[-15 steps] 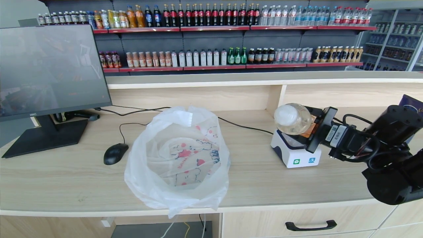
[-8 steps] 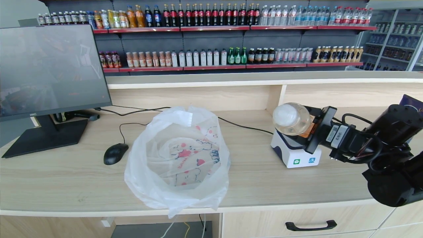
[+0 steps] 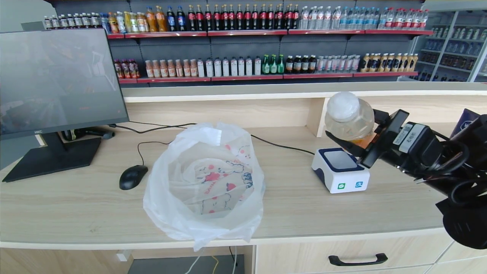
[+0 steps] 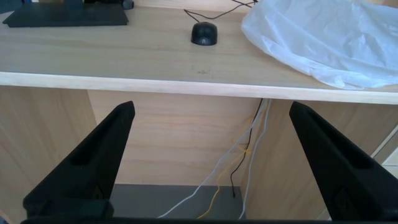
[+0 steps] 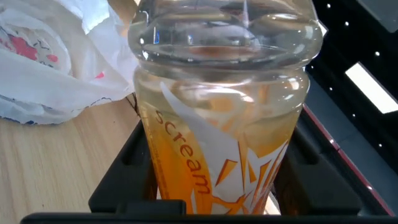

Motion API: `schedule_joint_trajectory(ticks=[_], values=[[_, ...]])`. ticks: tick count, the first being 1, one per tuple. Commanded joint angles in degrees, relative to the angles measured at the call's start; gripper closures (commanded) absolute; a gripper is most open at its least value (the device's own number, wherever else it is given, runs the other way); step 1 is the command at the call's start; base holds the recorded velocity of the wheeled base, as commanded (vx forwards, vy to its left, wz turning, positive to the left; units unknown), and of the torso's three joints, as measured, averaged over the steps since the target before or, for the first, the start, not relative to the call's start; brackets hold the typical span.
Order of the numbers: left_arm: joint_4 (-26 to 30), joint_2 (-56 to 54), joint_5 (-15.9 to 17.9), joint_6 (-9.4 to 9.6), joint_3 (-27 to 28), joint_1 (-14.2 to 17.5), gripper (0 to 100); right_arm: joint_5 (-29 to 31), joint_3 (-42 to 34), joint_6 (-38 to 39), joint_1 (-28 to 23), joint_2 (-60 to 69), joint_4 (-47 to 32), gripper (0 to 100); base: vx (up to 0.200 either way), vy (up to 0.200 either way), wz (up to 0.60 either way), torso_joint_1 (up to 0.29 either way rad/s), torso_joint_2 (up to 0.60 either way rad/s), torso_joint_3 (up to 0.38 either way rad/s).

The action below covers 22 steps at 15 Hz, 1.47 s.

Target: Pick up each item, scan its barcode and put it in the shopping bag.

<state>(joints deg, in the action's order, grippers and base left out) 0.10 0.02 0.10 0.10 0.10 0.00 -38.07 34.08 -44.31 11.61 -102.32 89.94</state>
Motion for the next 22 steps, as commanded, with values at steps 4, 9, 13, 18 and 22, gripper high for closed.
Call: schedule_joint_trajectory(ticks=[4,9,13,18,22], values=[[-0.01,-0.02,-0.01,-0.01,-0.01,0.00,0,15.83,-5.17,15.66,5.45,10.56,0.06,100,0.000,0.000,0.00,0.000,0.00,0.000],[-0.01,-0.02,-0.01,-0.01,-0.01,0.00,0,36.66,-10.53,38.51,8.26,18.47,0.06,100,0.000,0.000,0.00,0.000,0.00,0.000],[-0.01,-0.02,-0.01,-0.01,-0.01,0.00,0,42.38,-16.68,39.74,8.70,20.40,0.06,100,0.000,0.000,0.00,0.000,0.00,0.000],[-0.01,-0.02,-0.01,-0.01,-0.01,0.00,0,42.55,-15.45,42.12,7.38,17.33,0.06,100,-0.040,0.000,0.00,0.000,0.00,0.000],[-0.01,-0.02,-0.01,-0.01,-0.01,0.00,0,42.55,-15.01,42.64,7.03,16.53,0.06,100,-0.100,0.000,0.00,0.006,0.00,0.000]])
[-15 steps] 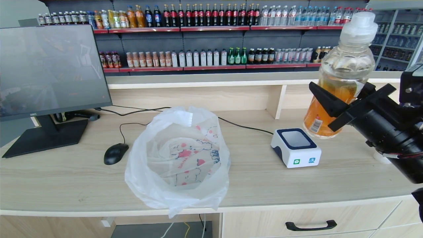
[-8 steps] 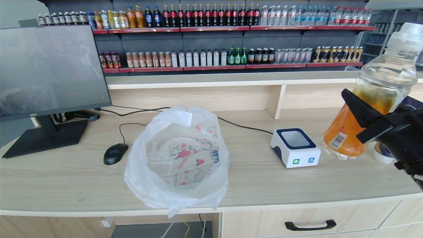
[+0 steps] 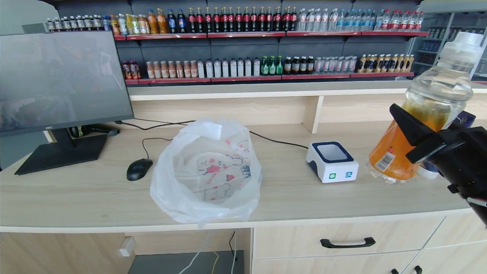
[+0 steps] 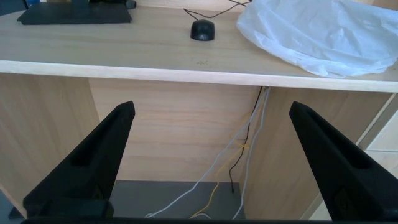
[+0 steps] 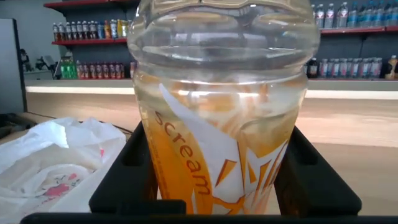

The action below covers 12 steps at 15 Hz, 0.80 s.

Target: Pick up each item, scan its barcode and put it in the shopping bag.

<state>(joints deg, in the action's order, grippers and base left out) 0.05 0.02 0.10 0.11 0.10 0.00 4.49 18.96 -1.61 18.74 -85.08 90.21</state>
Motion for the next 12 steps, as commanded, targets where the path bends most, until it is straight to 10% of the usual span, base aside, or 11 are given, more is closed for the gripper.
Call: schedule_joint_trajectory(ticks=[1,12], values=[[0.04,-0.02,-0.01,-0.02,-0.01,0.00,0,0.00,0.12,0.03,-0.19,-0.62,-0.21,100,0.000,0.000,0.00,0.000,0.00,0.000],[0.04,-0.02,-0.01,-0.11,-0.01,0.00,0,0.00,-0.32,0.03,-0.28,-0.53,-0.21,100,0.000,0.182,0.00,0.007,0.00,0.003]])
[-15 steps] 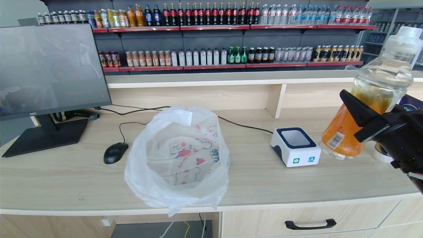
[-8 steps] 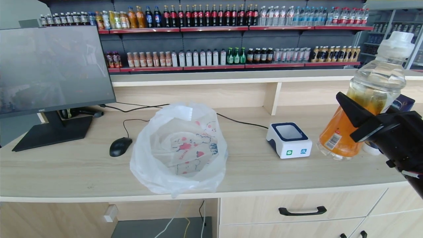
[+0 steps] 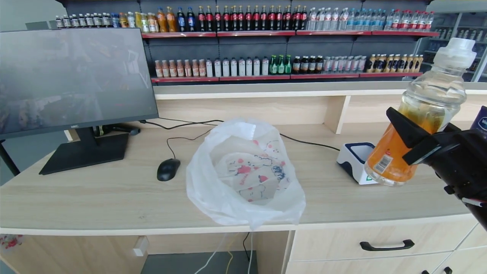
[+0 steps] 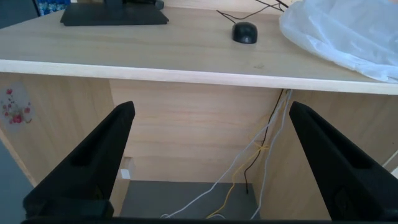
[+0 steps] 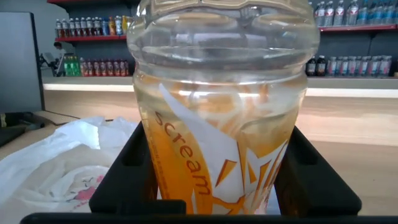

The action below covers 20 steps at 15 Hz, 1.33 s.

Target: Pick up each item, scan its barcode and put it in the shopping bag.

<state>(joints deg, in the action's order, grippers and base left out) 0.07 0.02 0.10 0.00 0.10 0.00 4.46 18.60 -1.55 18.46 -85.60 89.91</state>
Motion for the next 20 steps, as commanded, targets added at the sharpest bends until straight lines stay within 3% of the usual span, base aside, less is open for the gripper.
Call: schedule_joint_trajectory(ticks=[1,9,13,17,20], values=[[0.01,-0.02,-0.10,0.00,-0.01,0.00,0,0.02,-0.06,-0.03,0.00,0.00,0.09,100,0.000,0.200,0.00,0.002,-0.01,-0.002],[0.01,-0.02,-0.01,0.09,-0.01,0.00,0,-0.07,-0.15,-0.39,-1.05,-0.35,0.09,100,0.000,0.000,0.00,0.000,0.00,0.000],[0.01,-0.02,-0.01,0.09,-0.01,0.00,0,-0.07,-0.15,-0.39,-0.97,-0.35,0.09,100,0.000,0.000,0.60,0.004,0.00,0.005],[0.01,-0.02,-0.01,0.09,-0.01,0.00,0,-0.42,0.47,-0.74,-0.97,-0.71,0.09,100,0.000,0.000,0.00,0.000,0.00,0.000],[0.01,-0.02,-0.01,0.09,-0.01,0.00,0,-0.59,3.11,-0.47,1.85,-4.49,0.09,100,0.000,0.000,0.00,0.000,0.00,0.000]])
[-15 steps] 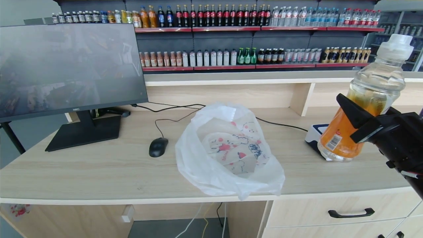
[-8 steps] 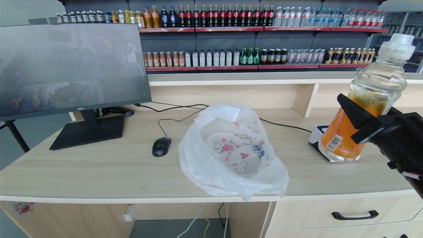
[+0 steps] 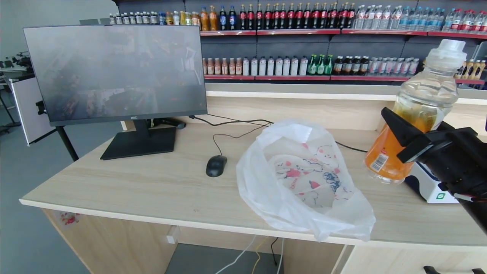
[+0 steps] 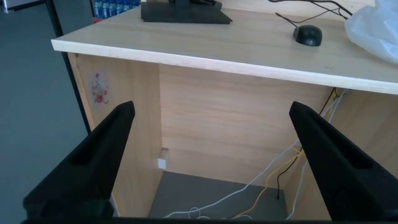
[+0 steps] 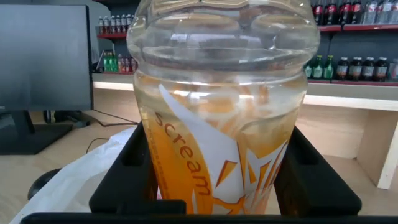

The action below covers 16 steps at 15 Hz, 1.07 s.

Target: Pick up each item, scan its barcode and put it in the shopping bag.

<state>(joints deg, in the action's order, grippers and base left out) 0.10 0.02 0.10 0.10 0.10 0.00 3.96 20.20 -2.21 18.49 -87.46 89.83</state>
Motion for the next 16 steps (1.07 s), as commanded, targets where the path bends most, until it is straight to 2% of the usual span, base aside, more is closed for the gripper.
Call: schedule_joint_trajectory(ticks=[1,3,6,9,16], values=[[-0.01,-0.02,-0.01,0.08,-0.10,0.00,0,-0.09,3.44,0.27,4.18,-5.18,0.17,100,0.000,0.000,0.00,0.000,0.00,0.000],[-0.01,-0.02,-0.01,0.08,-0.10,0.00,0,-0.09,7.57,0.27,7.70,-11.07,0.17,100,0.000,0.000,0.00,0.000,0.00,0.000],[-0.01,-0.02,-0.01,-0.01,-0.01,0.00,0,-0.27,12.58,0.19,9.28,-17.57,0.17,100,0.000,0.000,0.00,0.000,0.00,0.000],[-0.10,-0.02,-0.01,-0.10,-0.10,0.00,0,-0.27,18.56,0.27,13.50,-25.31,0.17,100,0.000,0.000,0.00,0.000,0.00,0.000],[-0.10,-0.02,-0.01,-0.10,-0.10,0.00,0,-0.18,22.60,1.42,13.59,-30.76,0.17,100,0.000,0.000,0.00,0.000,0.00,0.000]])
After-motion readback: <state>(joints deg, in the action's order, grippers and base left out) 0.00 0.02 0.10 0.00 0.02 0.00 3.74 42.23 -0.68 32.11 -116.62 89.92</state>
